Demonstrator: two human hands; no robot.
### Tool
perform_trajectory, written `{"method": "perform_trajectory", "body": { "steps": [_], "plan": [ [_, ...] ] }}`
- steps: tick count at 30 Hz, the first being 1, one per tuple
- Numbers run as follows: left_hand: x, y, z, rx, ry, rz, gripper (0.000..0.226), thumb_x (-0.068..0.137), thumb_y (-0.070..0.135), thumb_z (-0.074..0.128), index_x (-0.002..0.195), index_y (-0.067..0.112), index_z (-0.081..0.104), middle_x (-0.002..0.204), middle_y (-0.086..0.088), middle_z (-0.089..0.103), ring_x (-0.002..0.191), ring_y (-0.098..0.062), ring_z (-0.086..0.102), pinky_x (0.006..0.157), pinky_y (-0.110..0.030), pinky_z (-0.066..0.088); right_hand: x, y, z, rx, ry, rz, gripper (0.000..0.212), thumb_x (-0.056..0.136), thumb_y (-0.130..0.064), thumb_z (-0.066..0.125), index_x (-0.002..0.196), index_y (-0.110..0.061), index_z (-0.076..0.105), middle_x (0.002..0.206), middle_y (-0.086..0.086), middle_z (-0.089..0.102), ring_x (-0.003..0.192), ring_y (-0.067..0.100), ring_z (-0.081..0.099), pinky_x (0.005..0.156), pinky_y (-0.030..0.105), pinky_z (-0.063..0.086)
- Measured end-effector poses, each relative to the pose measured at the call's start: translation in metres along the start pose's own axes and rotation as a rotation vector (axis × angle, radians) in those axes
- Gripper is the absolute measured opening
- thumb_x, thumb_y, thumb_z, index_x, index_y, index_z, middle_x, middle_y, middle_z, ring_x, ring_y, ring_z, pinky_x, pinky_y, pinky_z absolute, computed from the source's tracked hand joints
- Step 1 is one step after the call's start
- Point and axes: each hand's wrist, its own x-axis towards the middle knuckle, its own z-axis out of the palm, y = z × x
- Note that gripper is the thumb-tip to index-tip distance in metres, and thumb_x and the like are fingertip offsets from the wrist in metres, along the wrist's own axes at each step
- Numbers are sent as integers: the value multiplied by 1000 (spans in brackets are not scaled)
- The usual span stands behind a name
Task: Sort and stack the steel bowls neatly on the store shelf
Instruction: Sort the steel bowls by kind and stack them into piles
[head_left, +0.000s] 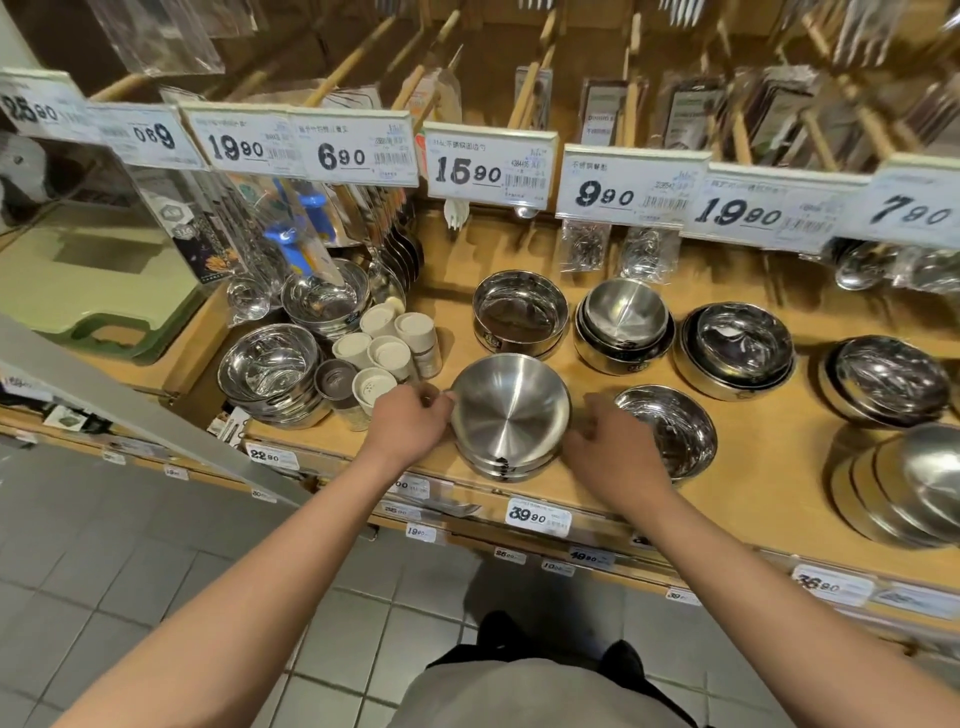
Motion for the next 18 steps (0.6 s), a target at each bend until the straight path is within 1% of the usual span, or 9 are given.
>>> {"method": "perform_trajectory", "body": {
  "steps": [2, 5, 7, 8, 10, 13, 15, 17, 18],
  "plan": [
    [-8, 6, -3, -28, 58, 39, 24, 98, 32, 61, 100, 9, 71, 93, -9, 74, 90, -28, 65, 74, -32, 46, -13, 11, -19, 40, 81, -11, 12, 92, -17, 60, 101, -26, 57, 79, -13, 58, 71, 3, 54, 56, 13, 36],
    [-19, 25, -1, -9, 93, 114, 13, 98, 28, 62, 101, 17, 68, 89, 2, 68, 77, -14, 58, 61, -21, 38, -26, 37, -46, 111, 201, 55, 17, 95, -13, 60, 108, -20, 67, 86, -9, 66, 83, 17, 62, 71, 28, 42],
    [-28, 40, 4, -47, 75, 166, 7, 99, 22, 60, 97, 19, 66, 81, 8, 64, 71, -6, 56, 59, -10, 37, -29, 55, -58, 164, 284, 132, 21, 95, -10, 59, 114, -17, 69, 93, -4, 68, 93, 20, 62, 80, 29, 42],
    [-33, 46, 9, -78, 38, 177, 9, 100, 21, 58, 95, 18, 66, 78, 9, 63, 70, -7, 58, 62, -11, 44, -29, 63, -62, 175, 318, 162, 20, 96, -11, 59, 113, -17, 68, 93, -4, 67, 96, 22, 62, 81, 30, 42],
    [-43, 59, 25, -179, -106, 139, 13, 102, 24, 56, 99, 18, 67, 83, 2, 70, 78, -16, 68, 73, -25, 57, -26, 80, -65, 175, 365, 211, 20, 97, -16, 59, 115, -18, 66, 93, -8, 65, 100, 24, 62, 81, 30, 40],
    [-54, 83, 60, -176, -273, 114, 19, 101, 30, 53, 115, 23, 63, 96, -2, 74, 80, -19, 71, 65, -23, 53, -17, 99, -64, 356, 290, 358, 53, 97, -35, 59, 147, -20, 50, 127, 2, 63, 116, 26, 60, 98, 39, 47],
    [-58, 98, 82, -167, -359, 122, 28, 103, 28, 50, 127, 17, 59, 105, -4, 72, 85, -19, 69, 70, -26, 52, -11, 106, -58, 565, 214, 459, 61, 98, -43, 57, 154, -26, 42, 147, 5, 54, 133, 29, 52, 113, 52, 42],
    [-59, 110, 99, -163, -408, 119, 35, 105, 27, 47, 137, 13, 52, 117, -6, 67, 98, -24, 66, 77, -29, 49, -5, 114, -52, 663, 143, 477, 52, 100, -45, 54, 148, -26, 50, 144, 2, 59, 134, 29, 54, 111, 50, 46],
    [-60, 114, 105, -118, -406, 136, 35, 106, 27, 44, 138, 13, 50, 119, -8, 67, 96, -24, 65, 74, -28, 47, -4, 116, -50, 703, 107, 465, 43, 102, -43, 53, 141, -25, 57, 133, 1, 68, 126, 28, 62, 100, 43, 55]
  ]
}}
